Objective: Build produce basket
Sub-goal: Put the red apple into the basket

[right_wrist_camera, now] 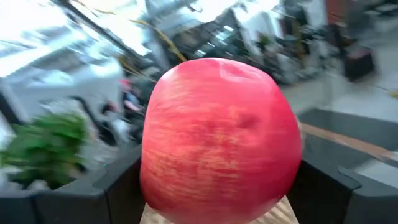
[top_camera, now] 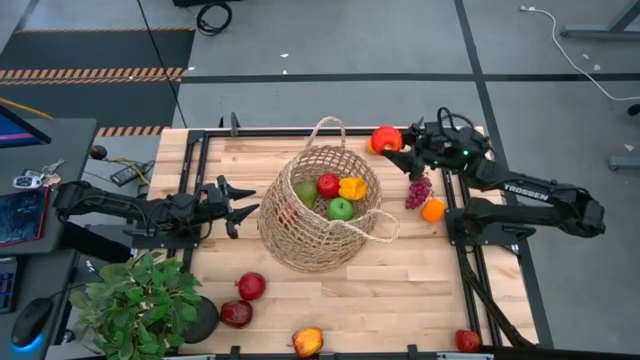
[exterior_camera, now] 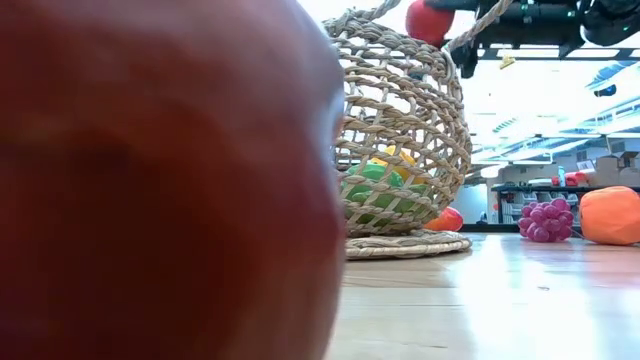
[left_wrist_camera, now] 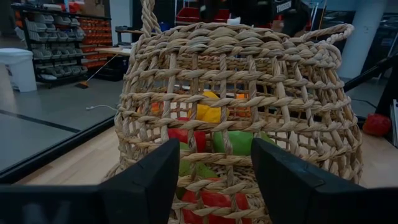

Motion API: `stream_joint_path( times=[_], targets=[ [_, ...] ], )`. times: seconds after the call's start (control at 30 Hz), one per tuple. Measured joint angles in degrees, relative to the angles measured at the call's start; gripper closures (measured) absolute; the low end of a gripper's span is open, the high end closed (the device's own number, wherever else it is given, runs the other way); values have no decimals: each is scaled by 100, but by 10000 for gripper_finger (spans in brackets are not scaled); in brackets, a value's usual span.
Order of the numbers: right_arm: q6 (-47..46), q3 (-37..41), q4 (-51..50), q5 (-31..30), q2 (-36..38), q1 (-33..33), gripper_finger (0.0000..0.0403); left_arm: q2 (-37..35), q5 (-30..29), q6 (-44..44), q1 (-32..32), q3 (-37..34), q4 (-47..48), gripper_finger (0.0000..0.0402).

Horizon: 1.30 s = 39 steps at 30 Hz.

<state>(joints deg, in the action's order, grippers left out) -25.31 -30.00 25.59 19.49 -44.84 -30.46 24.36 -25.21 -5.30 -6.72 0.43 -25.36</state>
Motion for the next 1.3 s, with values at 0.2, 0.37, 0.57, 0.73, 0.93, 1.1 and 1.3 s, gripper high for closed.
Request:
stream_joint_path(
  times=[0.2,0.37,0.57,0.73,0.93,1.1,1.3],
  targets=[
    [36,-507,-95,58,-51,383,85,0,2,2,2,0,0,193],
    [640,-1343,-1126,-22,-291,774,85,0,1,2,2,0,0,193],
    [1398,-2194,-2601,-794,-793,1364,85,0,1,0,2,0,0,197],
    [1854,-2498,-3083,-1620,-1261,1939,85,0,2,0,2,0,0,192],
    [2413,-3036,-3695,-2328,-1722,2517,85,0,1,2,2,0,0,196],
    [3391,-3380,-4081,-2754,-2084,3021,85,0,0,0,1,0,0,195],
    [5966,-3386,-4106,-3084,-2317,3426,85,0,1,2,1,0,0,192]
  ],
)
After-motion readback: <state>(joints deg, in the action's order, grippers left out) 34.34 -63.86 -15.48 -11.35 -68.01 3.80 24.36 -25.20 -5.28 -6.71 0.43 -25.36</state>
